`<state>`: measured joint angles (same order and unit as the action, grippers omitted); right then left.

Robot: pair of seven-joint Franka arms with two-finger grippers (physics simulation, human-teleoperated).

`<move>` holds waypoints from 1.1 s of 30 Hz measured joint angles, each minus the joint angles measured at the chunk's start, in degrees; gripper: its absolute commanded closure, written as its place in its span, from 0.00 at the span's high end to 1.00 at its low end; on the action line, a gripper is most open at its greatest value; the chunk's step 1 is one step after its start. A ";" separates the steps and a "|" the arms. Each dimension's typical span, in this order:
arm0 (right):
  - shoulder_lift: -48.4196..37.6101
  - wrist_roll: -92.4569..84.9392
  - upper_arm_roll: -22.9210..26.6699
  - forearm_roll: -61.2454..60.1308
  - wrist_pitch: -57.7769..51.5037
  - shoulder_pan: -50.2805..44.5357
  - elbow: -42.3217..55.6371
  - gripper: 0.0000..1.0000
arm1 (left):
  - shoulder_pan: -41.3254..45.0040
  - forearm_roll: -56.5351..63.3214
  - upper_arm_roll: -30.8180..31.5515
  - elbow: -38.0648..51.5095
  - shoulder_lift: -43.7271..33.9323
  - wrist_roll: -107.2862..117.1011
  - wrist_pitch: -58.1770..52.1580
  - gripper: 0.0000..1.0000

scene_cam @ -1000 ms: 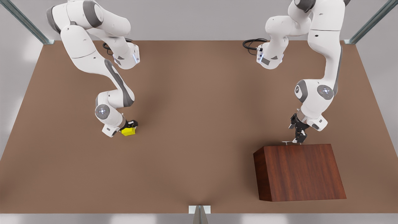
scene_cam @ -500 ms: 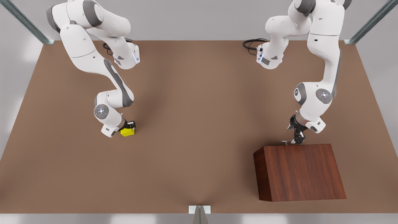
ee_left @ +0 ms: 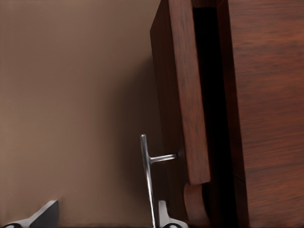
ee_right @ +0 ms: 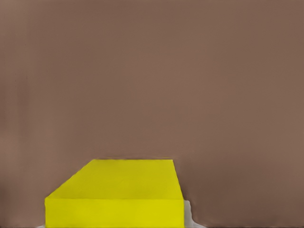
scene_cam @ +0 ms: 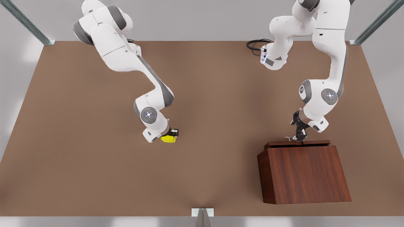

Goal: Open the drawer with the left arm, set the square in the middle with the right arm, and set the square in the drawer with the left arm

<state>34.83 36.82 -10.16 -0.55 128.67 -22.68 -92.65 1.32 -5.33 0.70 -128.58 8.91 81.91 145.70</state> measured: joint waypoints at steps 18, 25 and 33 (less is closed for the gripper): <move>31.96 37.49 6.81 -4.54 4.58 -22.05 41.50 0.92 | -0.14 3.60 -2.11 -0.88 -0.64 -0.01 -3.56 1.00; 31.88 36.79 6.82 -4.14 6.84 -24.78 41.37 1.00 | 0.05 4.81 -2.46 -0.97 -1.64 0.09 -5.90 1.00; 4.80 29.23 5.90 2.34 6.25 -17.54 16.68 1.00 | 0.19 4.36 -2.38 -2.64 -3.19 1.72 -6.18 1.00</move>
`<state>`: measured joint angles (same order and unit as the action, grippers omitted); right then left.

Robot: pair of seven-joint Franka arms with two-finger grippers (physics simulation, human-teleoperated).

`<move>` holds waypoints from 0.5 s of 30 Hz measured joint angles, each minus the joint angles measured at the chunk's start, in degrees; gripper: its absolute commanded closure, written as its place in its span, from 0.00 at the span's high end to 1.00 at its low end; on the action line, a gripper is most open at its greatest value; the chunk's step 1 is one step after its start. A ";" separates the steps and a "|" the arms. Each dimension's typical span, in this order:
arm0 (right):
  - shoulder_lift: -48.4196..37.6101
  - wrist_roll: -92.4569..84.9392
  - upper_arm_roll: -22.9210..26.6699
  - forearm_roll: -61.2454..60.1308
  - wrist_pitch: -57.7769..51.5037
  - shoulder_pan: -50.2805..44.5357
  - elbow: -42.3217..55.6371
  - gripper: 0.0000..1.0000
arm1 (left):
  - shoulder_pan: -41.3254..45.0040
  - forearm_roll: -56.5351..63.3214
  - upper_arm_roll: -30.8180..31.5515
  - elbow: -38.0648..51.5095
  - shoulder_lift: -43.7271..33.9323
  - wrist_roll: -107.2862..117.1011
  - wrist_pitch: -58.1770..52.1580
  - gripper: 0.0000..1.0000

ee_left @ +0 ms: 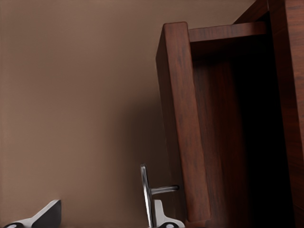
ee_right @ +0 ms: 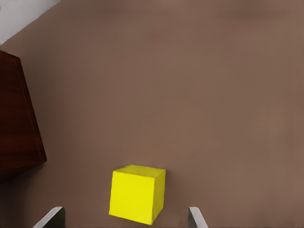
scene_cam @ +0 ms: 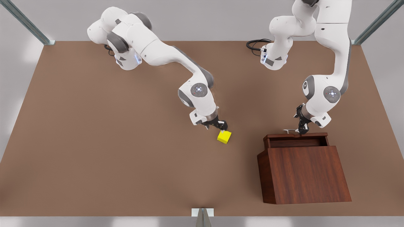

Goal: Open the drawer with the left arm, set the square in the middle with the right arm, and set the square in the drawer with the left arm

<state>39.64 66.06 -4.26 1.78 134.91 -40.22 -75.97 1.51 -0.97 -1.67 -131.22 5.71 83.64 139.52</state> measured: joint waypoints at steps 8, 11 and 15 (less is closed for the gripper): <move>-32.19 -60.80 -5.07 -0.82 -34.58 40.03 -15.86 1.00 | 1.19 0.55 0.00 -1.15 -0.75 0.74 -0.13 1.00; -33.61 -68.41 -0.14 -0.81 -42.62 45.39 -10.79 1.00 | 1.20 0.55 0.00 -2.45 -2.19 0.74 -0.20 1.00; -30.87 -68.20 7.33 -0.40 -40.94 38.28 -6.75 1.00 | 1.31 0.58 0.00 -4.46 -4.44 0.74 -0.49 1.00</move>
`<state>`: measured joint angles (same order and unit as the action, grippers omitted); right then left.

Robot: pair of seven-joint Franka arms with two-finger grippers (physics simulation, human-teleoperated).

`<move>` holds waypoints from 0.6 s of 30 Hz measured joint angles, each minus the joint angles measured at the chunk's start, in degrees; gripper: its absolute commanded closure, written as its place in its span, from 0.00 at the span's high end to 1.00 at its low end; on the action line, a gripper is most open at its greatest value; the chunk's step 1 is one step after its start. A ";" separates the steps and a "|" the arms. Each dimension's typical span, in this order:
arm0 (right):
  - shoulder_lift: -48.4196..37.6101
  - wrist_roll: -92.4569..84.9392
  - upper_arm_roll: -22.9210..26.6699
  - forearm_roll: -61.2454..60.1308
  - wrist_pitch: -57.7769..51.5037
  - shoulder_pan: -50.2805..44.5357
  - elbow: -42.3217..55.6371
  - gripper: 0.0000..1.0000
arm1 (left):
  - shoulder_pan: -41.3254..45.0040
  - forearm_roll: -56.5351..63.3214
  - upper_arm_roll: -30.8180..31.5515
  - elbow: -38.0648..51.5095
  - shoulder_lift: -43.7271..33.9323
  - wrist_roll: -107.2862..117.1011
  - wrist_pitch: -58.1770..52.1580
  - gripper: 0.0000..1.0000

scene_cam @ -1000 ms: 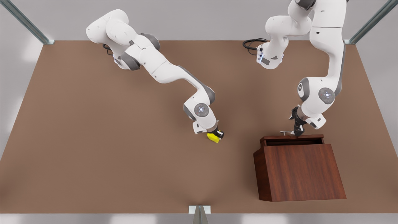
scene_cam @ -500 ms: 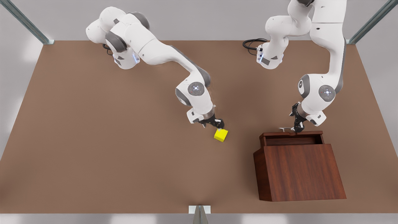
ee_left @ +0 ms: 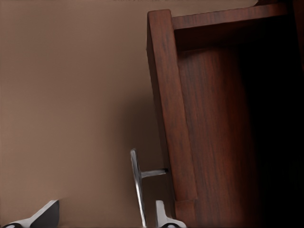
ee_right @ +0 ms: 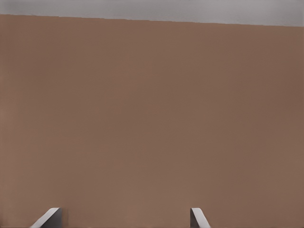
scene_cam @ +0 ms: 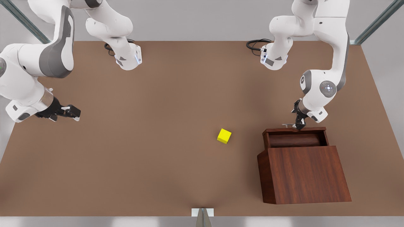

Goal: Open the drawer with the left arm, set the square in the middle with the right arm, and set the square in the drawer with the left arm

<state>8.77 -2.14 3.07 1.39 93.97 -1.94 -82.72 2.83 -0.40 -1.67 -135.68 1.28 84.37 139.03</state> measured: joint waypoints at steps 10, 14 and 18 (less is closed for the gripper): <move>-0.06 0.19 0.26 -0.07 -2.39 0.84 2.39 1.00 | 0.26 0.04 0.00 -2.55 -2.41 0.69 -0.07 1.00; 0.45 0.21 0.36 -0.07 -1.86 1.32 3.86 1.00 | 1.51 0.03 0.00 -3.71 -5.26 1.31 -1.38 1.00; 0.30 0.21 0.26 0.50 -1.86 0.62 3.89 1.00 | 4.43 0.04 0.00 -3.16 -13.42 0.50 -7.58 1.00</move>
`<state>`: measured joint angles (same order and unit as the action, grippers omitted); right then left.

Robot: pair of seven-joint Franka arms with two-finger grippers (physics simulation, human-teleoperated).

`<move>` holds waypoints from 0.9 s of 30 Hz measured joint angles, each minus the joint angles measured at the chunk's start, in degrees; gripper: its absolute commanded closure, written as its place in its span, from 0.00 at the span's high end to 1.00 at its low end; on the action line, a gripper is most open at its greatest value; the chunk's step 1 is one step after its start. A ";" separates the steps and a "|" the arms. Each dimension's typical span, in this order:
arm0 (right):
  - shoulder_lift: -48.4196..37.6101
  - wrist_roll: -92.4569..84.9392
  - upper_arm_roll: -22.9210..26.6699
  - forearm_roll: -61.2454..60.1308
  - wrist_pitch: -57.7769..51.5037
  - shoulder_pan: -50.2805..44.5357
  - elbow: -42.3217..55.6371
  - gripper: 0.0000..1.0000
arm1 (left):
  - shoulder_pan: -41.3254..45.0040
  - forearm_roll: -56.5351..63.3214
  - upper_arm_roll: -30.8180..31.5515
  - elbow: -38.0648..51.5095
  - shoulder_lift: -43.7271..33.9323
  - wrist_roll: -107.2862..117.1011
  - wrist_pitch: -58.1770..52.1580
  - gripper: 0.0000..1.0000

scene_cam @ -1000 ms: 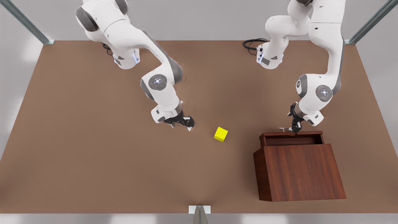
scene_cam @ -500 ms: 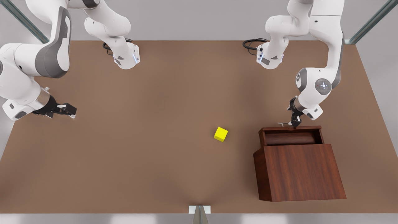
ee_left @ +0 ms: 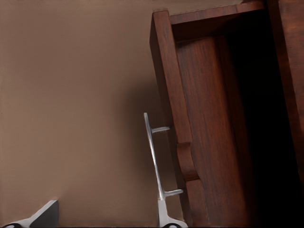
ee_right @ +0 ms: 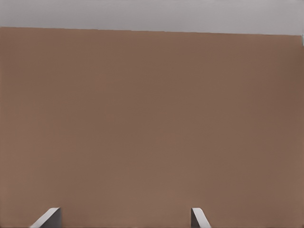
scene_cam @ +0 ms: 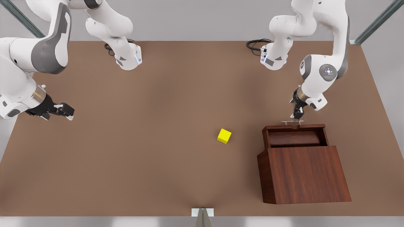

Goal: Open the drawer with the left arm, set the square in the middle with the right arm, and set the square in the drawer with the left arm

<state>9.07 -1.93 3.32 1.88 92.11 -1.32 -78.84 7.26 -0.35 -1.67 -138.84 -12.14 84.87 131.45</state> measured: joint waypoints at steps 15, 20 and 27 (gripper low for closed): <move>0.17 0.00 0.01 -0.04 1.23 0.44 0.44 1.00 | 27.58 0.04 7.03 49.84 35.26 -37.64 -16.56 1.00; 0.09 0.00 0.01 -0.02 1.20 0.51 0.44 1.00 | 26.73 0.06 5.25 53.31 42.04 -63.19 -15.93 1.00; 0.08 0.00 0.01 -0.04 1.23 0.53 0.44 1.00 | 26.03 0.07 2.37 56.19 50.68 -74.43 -13.33 1.00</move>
<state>9.15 -1.93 3.34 1.85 93.34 -0.79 -78.40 33.29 -0.28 0.70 -82.64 38.54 10.44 118.12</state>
